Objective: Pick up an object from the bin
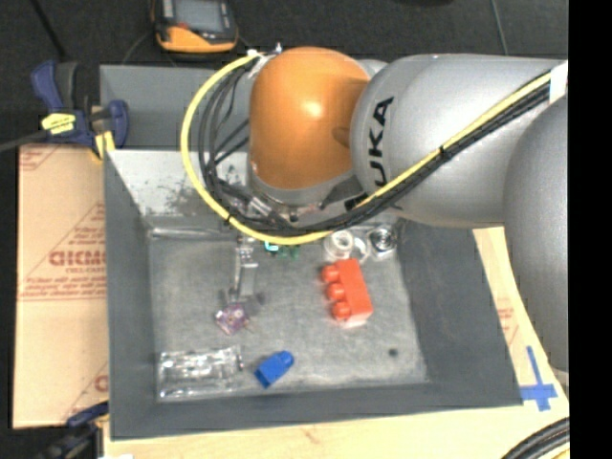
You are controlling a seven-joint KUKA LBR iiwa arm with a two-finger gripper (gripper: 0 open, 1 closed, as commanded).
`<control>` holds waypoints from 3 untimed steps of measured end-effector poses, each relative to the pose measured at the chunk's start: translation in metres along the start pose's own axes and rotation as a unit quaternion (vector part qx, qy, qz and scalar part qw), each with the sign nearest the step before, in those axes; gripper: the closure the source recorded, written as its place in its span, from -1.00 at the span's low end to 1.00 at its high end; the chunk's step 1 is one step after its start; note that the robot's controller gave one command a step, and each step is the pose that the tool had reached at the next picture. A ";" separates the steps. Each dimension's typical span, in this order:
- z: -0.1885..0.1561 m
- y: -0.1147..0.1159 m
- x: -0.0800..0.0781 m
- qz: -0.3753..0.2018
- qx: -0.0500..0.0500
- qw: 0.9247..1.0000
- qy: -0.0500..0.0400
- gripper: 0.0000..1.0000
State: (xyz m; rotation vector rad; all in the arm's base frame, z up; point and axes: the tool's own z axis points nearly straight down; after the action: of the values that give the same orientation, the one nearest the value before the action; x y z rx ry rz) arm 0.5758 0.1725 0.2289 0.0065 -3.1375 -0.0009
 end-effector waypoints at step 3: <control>0.158 -0.058 0.003 -0.197 0.000 0.980 -0.005 1.00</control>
Offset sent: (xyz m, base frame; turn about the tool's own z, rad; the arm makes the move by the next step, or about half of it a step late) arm -0.0393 -0.0455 -0.0928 -0.0027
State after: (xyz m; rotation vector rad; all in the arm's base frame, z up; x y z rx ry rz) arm 0.5719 0.1142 0.0711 0.6264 -3.0842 -0.0035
